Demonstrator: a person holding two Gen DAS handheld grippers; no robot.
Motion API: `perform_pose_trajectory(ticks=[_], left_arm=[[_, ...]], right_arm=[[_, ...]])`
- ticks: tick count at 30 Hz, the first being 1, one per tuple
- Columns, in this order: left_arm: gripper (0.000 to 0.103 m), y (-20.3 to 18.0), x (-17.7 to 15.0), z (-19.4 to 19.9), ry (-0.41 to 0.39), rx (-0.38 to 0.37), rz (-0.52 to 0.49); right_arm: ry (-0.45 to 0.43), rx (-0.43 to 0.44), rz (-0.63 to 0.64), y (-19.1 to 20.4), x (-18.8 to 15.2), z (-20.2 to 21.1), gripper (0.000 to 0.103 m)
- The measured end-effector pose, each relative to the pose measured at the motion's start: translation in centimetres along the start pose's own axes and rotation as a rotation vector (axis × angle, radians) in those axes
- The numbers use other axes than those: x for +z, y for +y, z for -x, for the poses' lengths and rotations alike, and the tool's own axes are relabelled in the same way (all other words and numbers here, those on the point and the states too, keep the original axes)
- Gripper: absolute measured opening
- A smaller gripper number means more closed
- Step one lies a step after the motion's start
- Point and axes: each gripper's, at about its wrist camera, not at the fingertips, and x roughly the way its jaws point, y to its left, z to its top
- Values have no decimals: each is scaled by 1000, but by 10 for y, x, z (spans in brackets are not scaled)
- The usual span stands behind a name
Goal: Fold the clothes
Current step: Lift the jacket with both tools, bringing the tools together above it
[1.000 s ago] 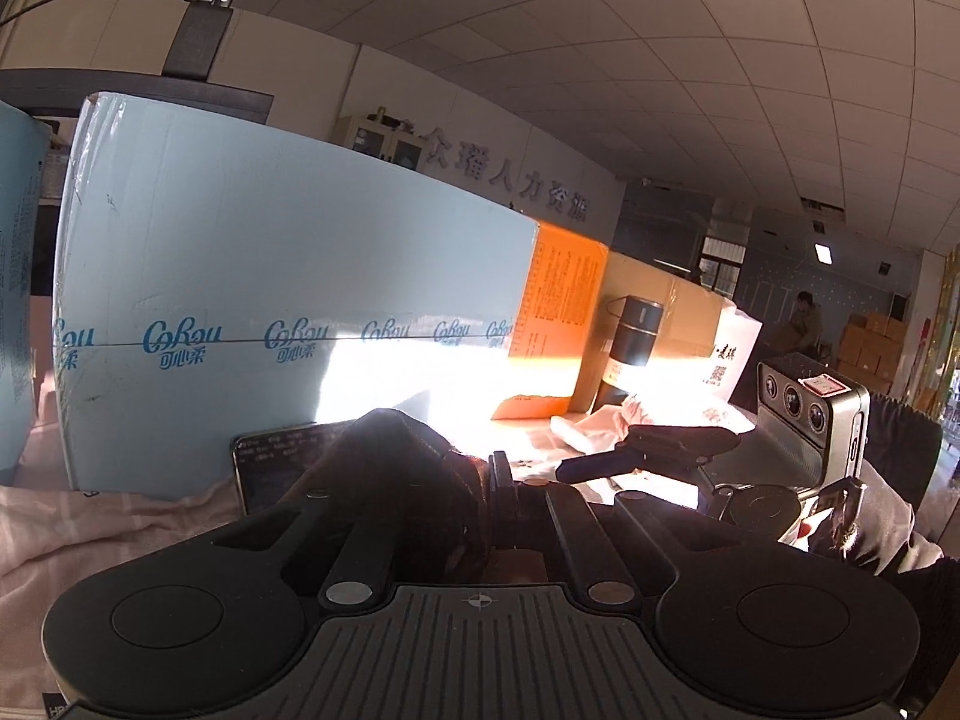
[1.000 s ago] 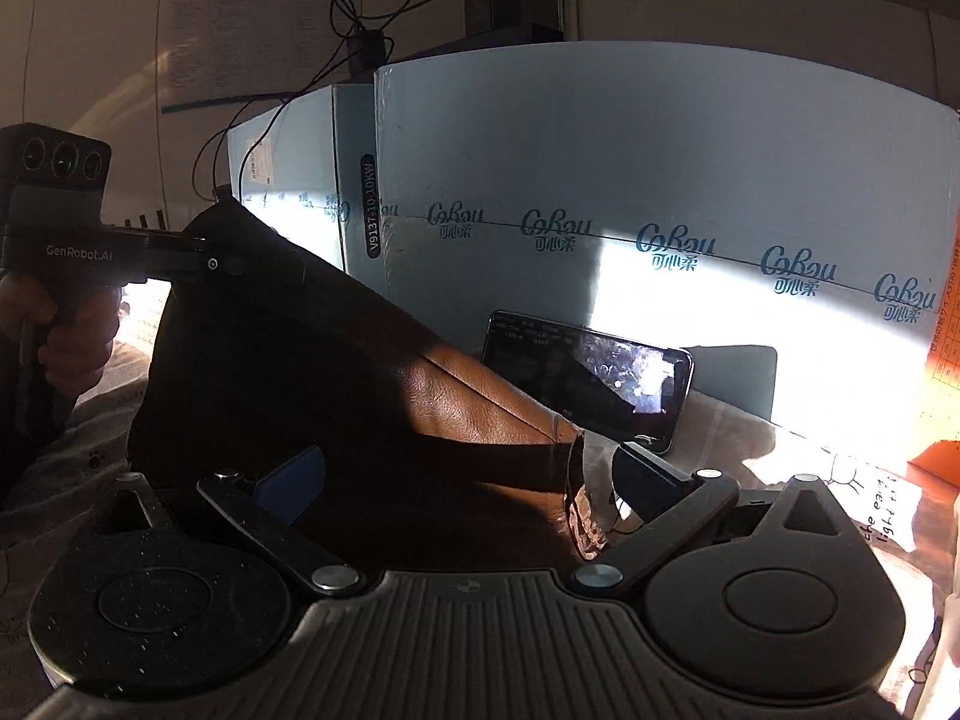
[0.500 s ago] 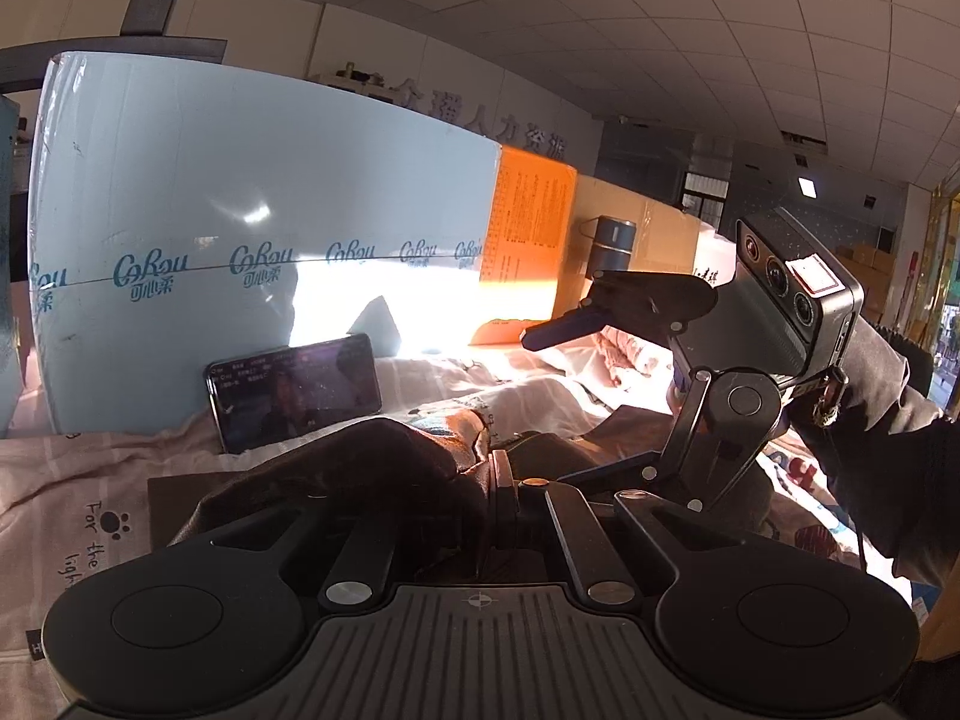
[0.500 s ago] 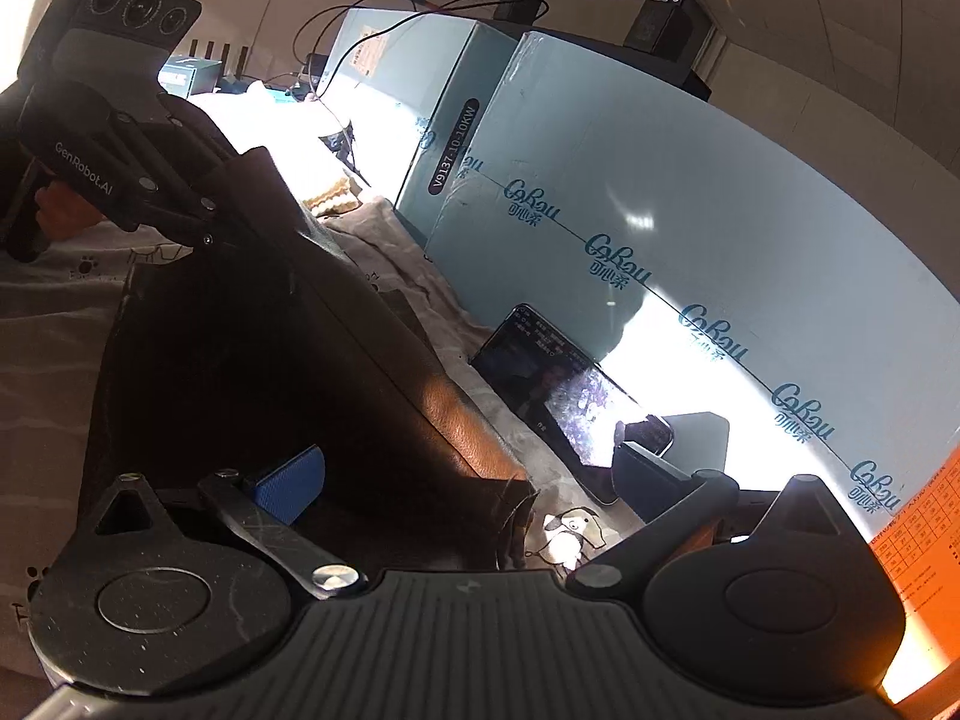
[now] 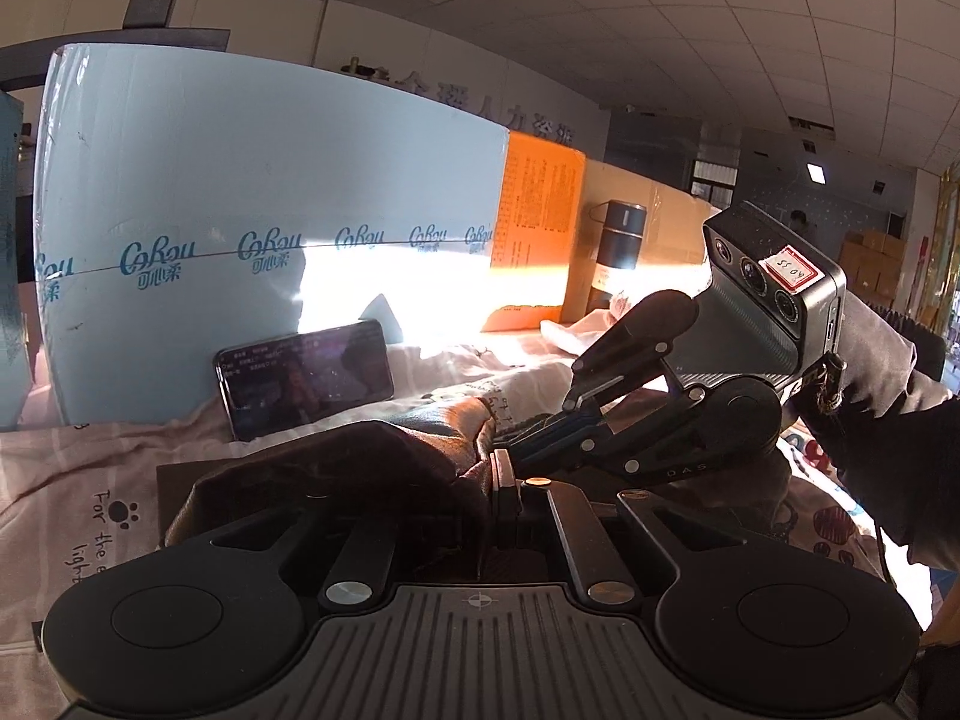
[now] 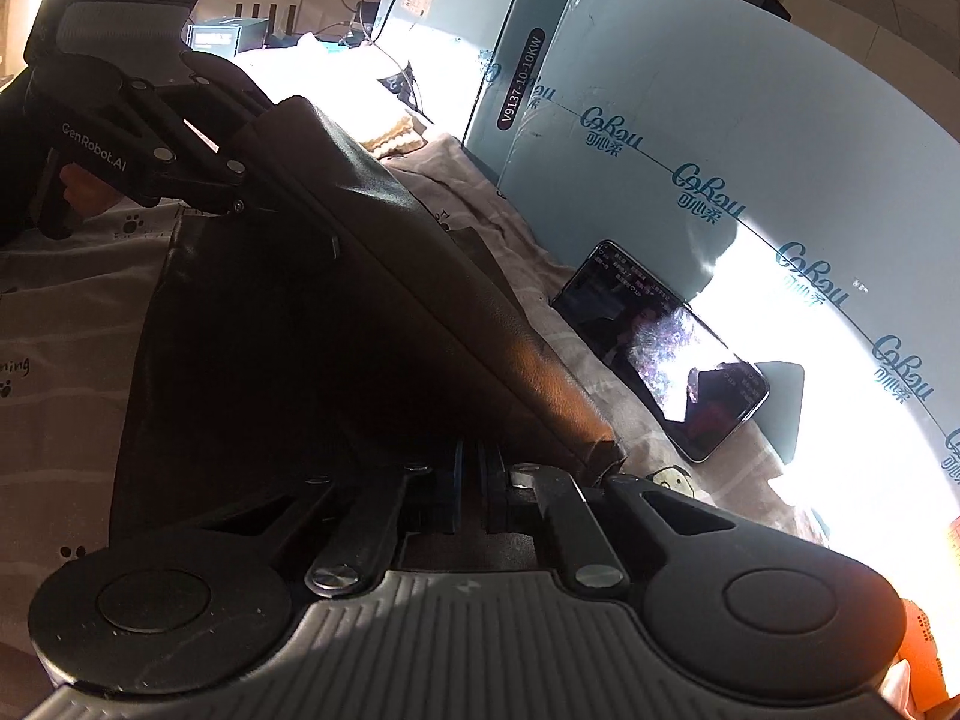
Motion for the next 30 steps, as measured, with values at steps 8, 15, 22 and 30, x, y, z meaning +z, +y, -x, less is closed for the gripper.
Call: perform_pose_trajectory(ticks=[8,15,22,30], left_arm=[[70,-1,4,19,-40,86,-79],[80,-2,1,17,-25,96,-112],[80,-4,-4,12,-10,55,-121],[33,-14,-12,5,-21,46,-201]], right_arm=[[-19,21,-31,0,-2,-4,4],[-21,21,-44,-2,-2,-6,4],[-40,3,-62,-3,-3,-6,30],[-104,-104,-58,-13,2,0,80]])
